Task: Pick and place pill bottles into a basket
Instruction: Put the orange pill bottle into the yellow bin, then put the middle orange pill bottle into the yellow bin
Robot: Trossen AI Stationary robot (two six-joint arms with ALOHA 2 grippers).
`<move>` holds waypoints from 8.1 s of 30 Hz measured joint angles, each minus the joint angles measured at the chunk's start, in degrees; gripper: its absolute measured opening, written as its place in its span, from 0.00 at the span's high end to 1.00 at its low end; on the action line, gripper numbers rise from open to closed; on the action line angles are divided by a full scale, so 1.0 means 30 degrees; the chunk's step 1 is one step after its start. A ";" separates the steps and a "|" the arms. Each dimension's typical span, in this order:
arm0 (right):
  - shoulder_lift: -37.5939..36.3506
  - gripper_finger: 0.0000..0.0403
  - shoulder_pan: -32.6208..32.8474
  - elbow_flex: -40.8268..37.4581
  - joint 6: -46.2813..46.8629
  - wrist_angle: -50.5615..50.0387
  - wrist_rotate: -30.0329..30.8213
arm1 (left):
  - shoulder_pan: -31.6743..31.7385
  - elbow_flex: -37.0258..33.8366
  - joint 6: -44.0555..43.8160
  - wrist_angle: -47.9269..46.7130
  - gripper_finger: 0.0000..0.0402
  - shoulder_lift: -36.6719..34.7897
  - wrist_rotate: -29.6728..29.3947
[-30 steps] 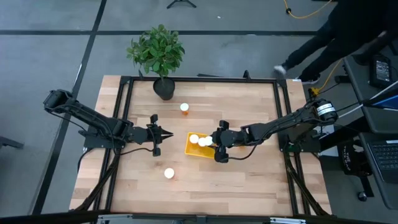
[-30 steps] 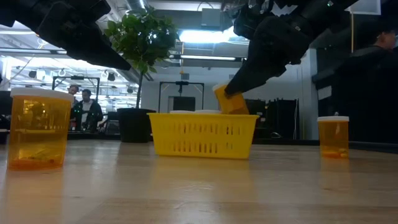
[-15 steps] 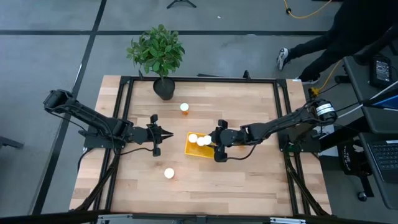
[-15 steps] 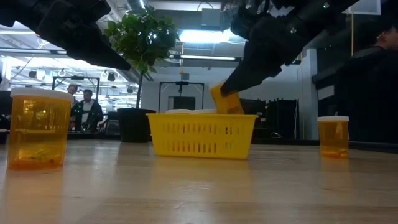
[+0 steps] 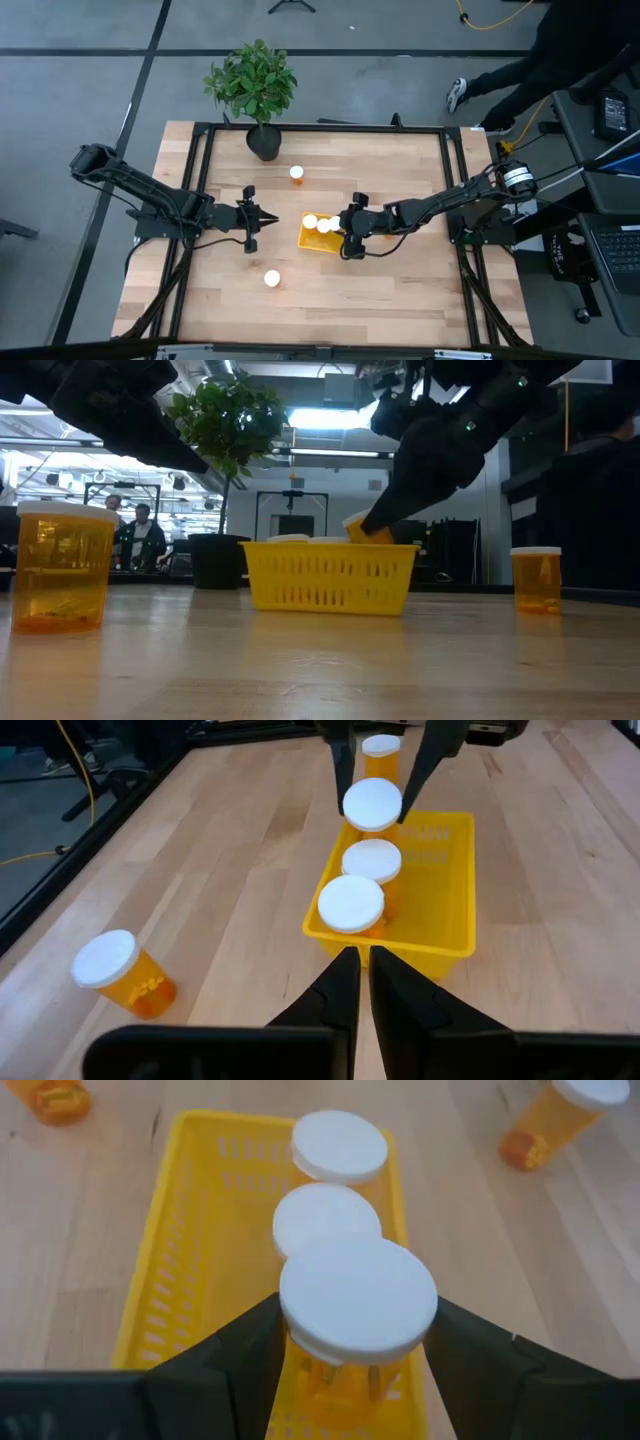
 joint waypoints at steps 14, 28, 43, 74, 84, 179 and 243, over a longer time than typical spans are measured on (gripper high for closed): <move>-0.0007 0.44 0.0000 0.0000 0.0442 -0.0033 -0.1192 | 0.0000 0.0000 0.0004 0.0000 0.94 -0.0007 0.0000; -0.0015 0.44 -0.0104 -0.0007 0.0673 -0.0411 -0.1349 | 0.0000 0.0000 0.0006 0.0000 0.95 -0.0002 -0.0002; -0.0093 0.44 -0.0342 -0.0007 0.0219 -0.0544 -0.1349 | 0.0000 0.0000 0.0007 0.0000 0.93 0.0000 -0.0002; -0.3043 0.45 -0.0379 0.1030 0.0296 -0.5224 -0.0992 | 0.0000 0.0000 0.0007 0.0007 0.92 0.0000 -0.0007; -0.4694 0.80 -0.0376 0.1035 0.0248 -0.7466 -0.0984 | 0.0000 0.0000 0.0007 -0.0307 0.93 0.0000 -0.0007; -0.9179 0.20 0.4901 -0.6652 1.3237 -0.9888 0.3167 | 0.0003 0.0000 0.0517 -0.0284 0.87 0.0000 -0.0160; -0.9237 0.44 0.3665 -0.4391 0.9771 -0.8647 0.1954 | 0.0004 0.0000 0.0517 -0.0298 0.86 0.0000 -0.0152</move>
